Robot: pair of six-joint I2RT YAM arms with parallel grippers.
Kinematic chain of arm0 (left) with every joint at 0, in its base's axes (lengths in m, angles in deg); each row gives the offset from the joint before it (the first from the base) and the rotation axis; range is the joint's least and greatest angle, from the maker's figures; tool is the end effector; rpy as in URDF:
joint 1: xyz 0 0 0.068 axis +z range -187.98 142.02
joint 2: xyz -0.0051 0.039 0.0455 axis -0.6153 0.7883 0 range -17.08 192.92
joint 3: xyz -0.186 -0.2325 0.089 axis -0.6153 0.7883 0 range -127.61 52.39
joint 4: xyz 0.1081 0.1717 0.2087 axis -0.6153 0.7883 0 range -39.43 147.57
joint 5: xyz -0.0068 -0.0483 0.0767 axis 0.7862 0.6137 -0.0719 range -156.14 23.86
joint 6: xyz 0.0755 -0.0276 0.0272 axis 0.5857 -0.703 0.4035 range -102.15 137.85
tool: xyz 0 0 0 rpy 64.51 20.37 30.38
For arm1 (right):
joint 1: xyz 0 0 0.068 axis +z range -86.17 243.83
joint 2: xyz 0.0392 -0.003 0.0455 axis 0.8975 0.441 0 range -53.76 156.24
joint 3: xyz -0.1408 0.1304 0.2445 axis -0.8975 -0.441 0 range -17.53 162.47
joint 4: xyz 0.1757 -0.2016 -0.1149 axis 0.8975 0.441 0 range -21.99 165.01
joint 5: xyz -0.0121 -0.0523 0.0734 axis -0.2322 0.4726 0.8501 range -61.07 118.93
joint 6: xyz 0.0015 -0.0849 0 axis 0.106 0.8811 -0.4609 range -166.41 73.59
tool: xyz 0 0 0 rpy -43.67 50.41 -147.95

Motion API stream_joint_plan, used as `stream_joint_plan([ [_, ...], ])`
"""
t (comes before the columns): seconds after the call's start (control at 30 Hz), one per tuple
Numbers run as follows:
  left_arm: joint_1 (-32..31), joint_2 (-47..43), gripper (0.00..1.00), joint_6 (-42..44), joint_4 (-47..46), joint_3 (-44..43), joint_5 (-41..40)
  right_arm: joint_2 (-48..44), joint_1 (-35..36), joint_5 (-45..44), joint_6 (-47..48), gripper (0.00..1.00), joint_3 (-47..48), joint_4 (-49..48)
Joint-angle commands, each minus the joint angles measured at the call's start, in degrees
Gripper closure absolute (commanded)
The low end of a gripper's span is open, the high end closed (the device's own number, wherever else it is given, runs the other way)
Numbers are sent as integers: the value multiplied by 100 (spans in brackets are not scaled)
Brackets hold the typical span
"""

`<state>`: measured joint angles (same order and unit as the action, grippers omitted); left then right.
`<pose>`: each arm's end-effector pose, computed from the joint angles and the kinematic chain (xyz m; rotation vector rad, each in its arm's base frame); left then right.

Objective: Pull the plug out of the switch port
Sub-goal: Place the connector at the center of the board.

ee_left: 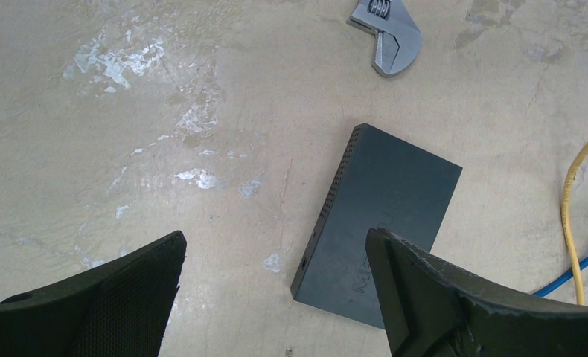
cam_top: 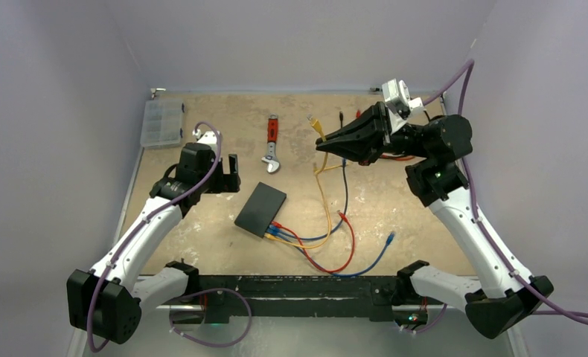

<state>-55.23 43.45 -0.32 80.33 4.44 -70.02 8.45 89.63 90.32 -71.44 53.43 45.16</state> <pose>0.2530 -0.0733 0.2758 -0.0531 2.3190 -0.2368 0.1842 0.1617 0.5406 -1.0519 0.9773 1.2836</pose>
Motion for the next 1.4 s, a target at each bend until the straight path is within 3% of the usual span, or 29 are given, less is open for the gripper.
stream_joint_plan([
  [0.0, 29, 18, 8, 112, -25, 31, -16, -140, -23, 161, -124, 100, 348, -431],
  [0.17, 36, 80, 8, 129, -23, 22, 18, -192, -23, 20, -78, 100, 423, -339],
  [0.43, 29, 57, 8, 125, -7, 30, 7, -33, -23, -1051, 519, 100, 386, 637],
  [0.7, 29, 88, 8, 129, -14, 30, 64, 494, -23, -1508, 677, 100, -343, 783],
  [1.0, 29, 125, 8, 137, -21, 31, 101, 1616, 43, -465, 271, 100, -873, 562],
  [1.27, 29, 135, 8, 134, -14, 39, 89, 2231, 1113, -320, 357, 100, -396, 690],
  [1.37, 29, 139, 8, 127, -14, 39, 84, 2128, 1217, 60, -183, 100, -434, -35],
])
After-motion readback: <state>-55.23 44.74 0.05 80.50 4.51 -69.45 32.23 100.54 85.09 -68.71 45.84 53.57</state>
